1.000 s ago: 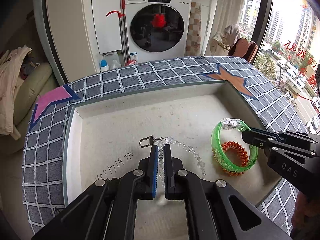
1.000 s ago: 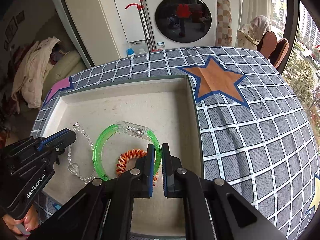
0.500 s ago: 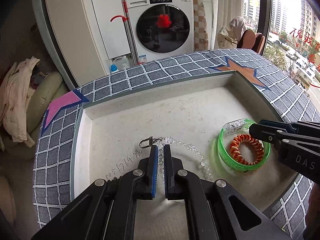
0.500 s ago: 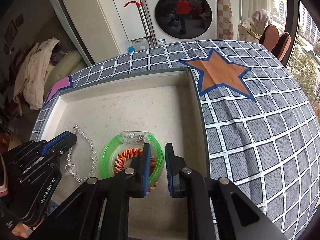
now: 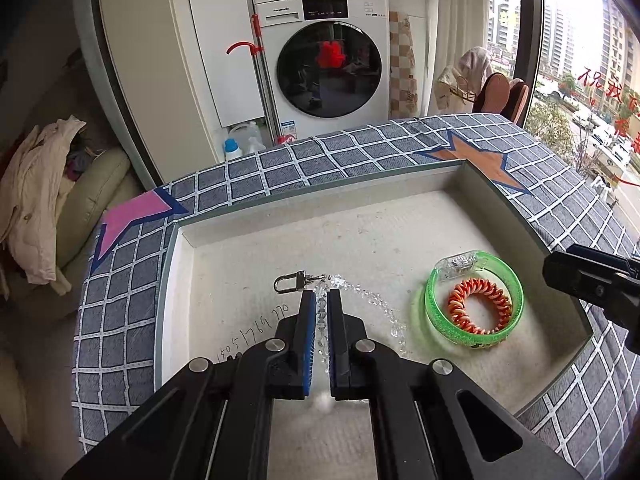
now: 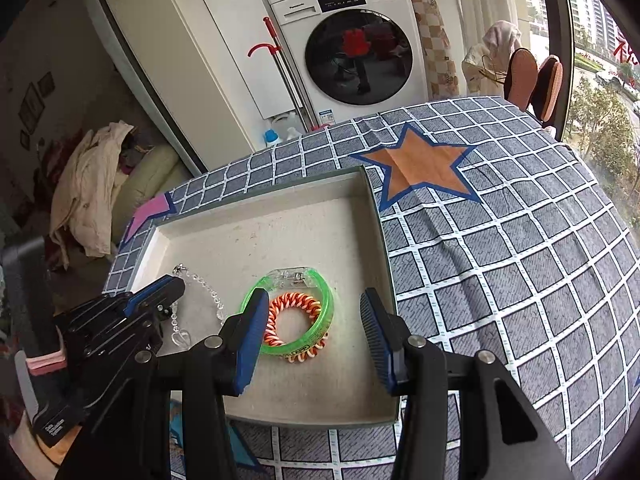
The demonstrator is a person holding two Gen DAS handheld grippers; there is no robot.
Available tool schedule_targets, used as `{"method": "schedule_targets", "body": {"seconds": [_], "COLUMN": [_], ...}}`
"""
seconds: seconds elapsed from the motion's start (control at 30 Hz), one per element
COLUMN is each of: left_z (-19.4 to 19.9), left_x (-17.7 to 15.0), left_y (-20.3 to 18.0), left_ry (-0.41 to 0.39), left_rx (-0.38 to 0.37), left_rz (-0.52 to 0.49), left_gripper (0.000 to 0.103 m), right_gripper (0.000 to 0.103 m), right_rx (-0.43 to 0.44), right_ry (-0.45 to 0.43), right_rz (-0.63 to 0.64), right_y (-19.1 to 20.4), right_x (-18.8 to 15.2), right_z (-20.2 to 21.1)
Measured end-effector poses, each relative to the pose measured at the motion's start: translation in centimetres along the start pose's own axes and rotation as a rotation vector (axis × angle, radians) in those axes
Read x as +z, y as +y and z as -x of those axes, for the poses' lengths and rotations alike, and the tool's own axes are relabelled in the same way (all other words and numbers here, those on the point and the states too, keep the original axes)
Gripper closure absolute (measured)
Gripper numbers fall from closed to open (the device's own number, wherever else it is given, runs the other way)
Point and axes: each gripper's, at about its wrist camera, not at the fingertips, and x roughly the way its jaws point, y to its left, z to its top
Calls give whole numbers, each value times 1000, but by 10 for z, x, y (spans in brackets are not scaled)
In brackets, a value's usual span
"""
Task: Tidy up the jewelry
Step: 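Lower the bead chain and green bangle into the tray and open both tools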
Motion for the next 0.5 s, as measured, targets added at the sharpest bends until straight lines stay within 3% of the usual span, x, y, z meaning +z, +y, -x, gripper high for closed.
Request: {"method": "schedule_targets", "body": {"seconds": [0.4, 0.5], "left_z": [6, 11], "left_x": [4, 6], "left_y": [-2, 0], "left_ry": [-2, -9], "left_rx": [-19, -24], "left_rz": [3, 18], "left_gripper": [78, 78], "right_gripper": [51, 47], "right_rx": [52, 58], "right_ry": [-23, -28], "right_rz": [-18, -31], "right_y": [2, 0], "right_x": [-20, -27], "right_z": [36, 42]}}
